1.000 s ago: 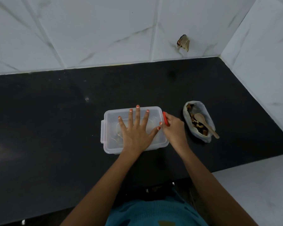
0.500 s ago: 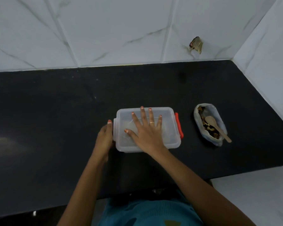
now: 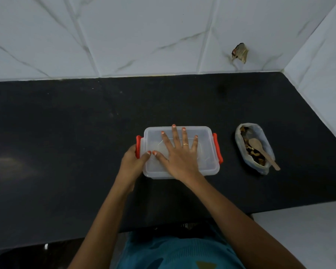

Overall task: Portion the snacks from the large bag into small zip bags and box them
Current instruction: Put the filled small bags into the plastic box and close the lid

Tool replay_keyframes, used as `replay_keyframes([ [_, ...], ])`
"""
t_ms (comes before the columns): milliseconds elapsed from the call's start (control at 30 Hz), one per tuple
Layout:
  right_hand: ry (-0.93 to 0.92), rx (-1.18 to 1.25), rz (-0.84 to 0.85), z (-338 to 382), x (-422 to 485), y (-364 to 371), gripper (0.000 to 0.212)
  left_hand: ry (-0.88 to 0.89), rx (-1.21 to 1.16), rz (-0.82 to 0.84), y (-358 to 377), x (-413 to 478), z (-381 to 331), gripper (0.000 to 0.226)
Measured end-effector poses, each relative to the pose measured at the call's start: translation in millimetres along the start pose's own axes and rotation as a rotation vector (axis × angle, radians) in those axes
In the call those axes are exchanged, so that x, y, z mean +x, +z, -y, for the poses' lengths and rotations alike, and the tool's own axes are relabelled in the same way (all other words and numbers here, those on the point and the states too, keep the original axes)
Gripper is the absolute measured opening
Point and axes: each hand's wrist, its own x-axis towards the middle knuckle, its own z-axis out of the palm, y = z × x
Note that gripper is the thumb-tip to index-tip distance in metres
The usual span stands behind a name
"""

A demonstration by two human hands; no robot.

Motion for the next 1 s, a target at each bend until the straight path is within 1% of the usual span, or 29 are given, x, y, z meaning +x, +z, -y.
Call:
replay_keyframes([
  [67,0.004,-0.009,-0.005,0,1,1,0.073,0.054,0.066,-0.049,3,0,3,0.044],
  [200,0.006,-0.017,-0.005,0,1,2,0.073,0.094,0.206,-0.089,8,1,3,0.042],
  [300,0.003,-0.018,-0.014,0,1,1,0.073,0.137,0.404,-0.16,17,1,1,0.038],
  [400,0.001,-0.018,-0.01,0,0,1,0.072,0.156,0.435,-0.196,21,2,4,0.042],
  [533,-0.013,0.014,0.023,1,1,-4,0.071,0.163,0.436,-0.167,19,3,8,0.053],
  [600,-0.031,0.152,0.024,-5,-1,-11,0.065,0.174,0.405,-0.152,17,4,9,0.053],
  [633,-0.026,0.282,-0.021,-11,-3,-16,0.059,0.17,0.384,-0.144,16,4,8,0.054],
  [667,-0.007,0.416,-0.096,-18,-6,-21,0.052,0.157,0.364,-0.134,15,4,7,0.056],
  [700,0.023,0.498,-0.184,-29,-9,-25,0.046,0.146,0.343,-0.121,15,4,5,0.057],
  [767,0.095,0.445,-0.313,-54,-15,-30,0.045,0.139,0.297,-0.099,15,5,4,0.06],
  [800,0.133,0.402,-0.337,-66,-16,-31,0.047,0.136,0.275,-0.092,16,5,4,0.06],
  [833,0.171,0.404,-0.33,-77,-17,-31,0.052,0.131,0.257,-0.089,17,5,4,0.061],
  [867,0.209,0.469,-0.296,-85,-17,-30,0.057,0.123,0.239,-0.091,18,5,4,0.061],
  [933,0.29,0.751,-0.178,-93,-18,-25,0.066,0.107,0.182,-0.111,21,4,5,0.058],
  [1000,0.365,1.032,-0.085,-97,-19,-18,0.066,0.09,0.118,-0.143,24,4,4,0.054],
])
